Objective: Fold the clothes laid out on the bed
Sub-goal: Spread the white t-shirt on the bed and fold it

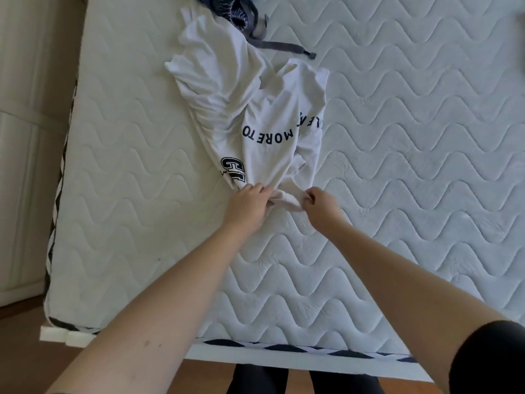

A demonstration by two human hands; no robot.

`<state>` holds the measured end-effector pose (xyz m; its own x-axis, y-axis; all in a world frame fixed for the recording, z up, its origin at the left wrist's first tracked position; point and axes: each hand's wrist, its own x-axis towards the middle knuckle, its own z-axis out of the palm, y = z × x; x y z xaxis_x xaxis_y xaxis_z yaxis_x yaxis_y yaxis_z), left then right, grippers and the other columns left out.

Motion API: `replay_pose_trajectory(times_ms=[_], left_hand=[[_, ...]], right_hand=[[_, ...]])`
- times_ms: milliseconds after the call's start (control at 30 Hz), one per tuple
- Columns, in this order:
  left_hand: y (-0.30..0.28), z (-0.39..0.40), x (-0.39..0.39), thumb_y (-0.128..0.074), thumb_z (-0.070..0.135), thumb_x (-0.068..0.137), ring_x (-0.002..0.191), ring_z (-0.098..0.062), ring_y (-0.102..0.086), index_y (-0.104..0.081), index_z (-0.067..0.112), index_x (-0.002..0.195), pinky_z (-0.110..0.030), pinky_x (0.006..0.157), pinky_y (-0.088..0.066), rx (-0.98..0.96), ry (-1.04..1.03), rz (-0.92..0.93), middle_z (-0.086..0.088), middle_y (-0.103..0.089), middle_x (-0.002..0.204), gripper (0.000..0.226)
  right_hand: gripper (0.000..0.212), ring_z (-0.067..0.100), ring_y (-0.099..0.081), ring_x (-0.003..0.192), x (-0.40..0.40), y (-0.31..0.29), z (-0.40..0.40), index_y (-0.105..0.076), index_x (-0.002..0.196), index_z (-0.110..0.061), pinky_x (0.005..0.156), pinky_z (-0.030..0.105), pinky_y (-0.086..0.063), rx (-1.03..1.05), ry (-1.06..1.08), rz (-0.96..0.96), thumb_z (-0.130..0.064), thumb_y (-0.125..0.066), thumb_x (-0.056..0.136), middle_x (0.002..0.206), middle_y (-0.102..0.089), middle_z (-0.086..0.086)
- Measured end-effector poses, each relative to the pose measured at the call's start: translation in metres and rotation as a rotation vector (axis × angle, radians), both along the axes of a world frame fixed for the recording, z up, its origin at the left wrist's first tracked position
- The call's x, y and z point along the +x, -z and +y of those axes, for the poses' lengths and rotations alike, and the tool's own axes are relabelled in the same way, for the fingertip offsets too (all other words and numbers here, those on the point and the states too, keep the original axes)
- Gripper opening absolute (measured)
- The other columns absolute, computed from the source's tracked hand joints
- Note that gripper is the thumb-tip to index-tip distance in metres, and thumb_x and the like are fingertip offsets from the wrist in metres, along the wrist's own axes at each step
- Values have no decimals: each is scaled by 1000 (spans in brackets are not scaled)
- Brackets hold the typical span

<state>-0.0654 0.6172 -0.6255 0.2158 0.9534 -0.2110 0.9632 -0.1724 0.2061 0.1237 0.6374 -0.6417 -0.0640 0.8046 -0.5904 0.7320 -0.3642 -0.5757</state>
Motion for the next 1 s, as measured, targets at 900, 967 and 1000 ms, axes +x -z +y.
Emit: replay_pose_trajectory(times_ms=[900, 967, 1000], left_hand=[[-419, -32, 99, -59, 40, 94, 62, -8, -40, -48, 13, 84, -24, 59, -36, 319, -175, -969, 1, -43, 67, 31], [-438, -30, 105, -60, 37, 93, 62, -6, -39, -47, 12, 82, -21, 59, -36, 371, -198, -1025, 7, -42, 68, 30], [-445, -29, 106, -61, 36, 93, 61, -3, -39, -47, 14, 81, -18, 58, -36, 401, -200, -1034, 10, -43, 66, 29]], right_hand=[[26, 8, -49, 70, 126, -405, -53, -55, 88, -18, 70, 25, -41, 350, 42, 663, -35, -41, 104, 78, -51, -6], [7, 8, -55, 72, 128, -419, -55, -50, 96, -19, 71, 26, -45, 366, -13, 698, -24, -54, 99, 83, -56, -1], [17, 9, -62, 79, 128, -425, -55, -49, 101, -22, 74, 26, -50, 374, -35, 718, -19, -64, 93, 90, -64, 1]])
